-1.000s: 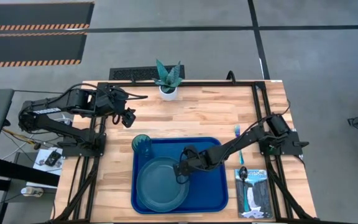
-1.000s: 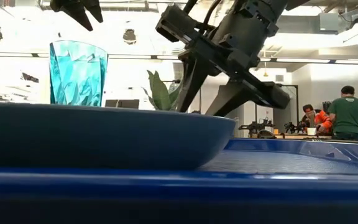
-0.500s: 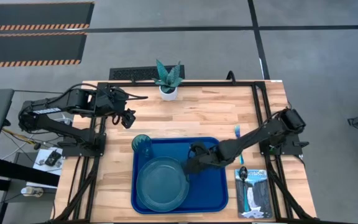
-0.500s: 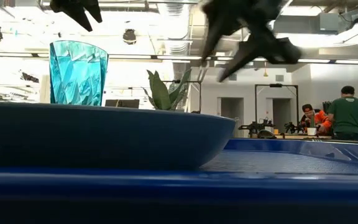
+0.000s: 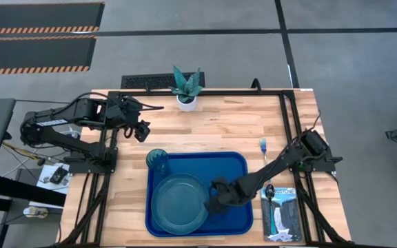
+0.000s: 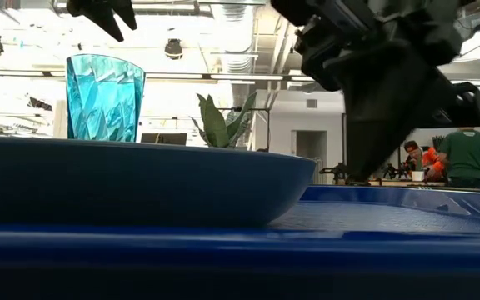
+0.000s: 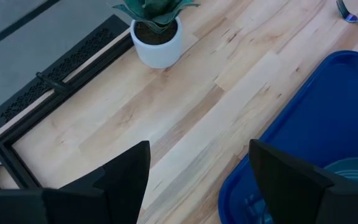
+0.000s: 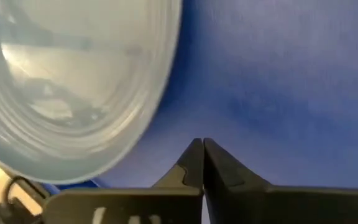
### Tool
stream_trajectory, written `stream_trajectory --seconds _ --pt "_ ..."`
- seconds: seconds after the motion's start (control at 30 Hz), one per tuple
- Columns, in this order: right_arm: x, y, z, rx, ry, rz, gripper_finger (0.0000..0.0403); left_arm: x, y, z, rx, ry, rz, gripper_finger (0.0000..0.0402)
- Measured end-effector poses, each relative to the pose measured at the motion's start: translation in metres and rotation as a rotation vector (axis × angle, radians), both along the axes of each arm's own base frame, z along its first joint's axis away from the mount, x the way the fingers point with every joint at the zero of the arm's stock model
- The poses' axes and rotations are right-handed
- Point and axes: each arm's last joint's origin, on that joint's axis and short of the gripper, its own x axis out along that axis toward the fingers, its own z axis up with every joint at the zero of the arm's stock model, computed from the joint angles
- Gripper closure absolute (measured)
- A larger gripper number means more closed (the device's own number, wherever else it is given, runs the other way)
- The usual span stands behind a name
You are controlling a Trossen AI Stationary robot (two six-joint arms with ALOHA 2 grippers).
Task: Pick and place plate/cup/fork/spoon on tray
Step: Put the blue plate on the blue tray to the bottom of the blue cup
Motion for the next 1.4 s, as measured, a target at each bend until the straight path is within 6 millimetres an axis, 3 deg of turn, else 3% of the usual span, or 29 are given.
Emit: stream_trajectory --seconds 0.73,1.4 --pt "0.021 -0.020 0.000 0.013 -0.092 -0.012 0.0396 0.000 0.000 0.000 0.010 0.007 -0.008 0.0141" --pt "0.033 -0.053 0.004 -0.068 -0.119 -0.005 0.0393 -0.001 -0.003 -0.001 -0.044 0.016 -0.031 0.0141"
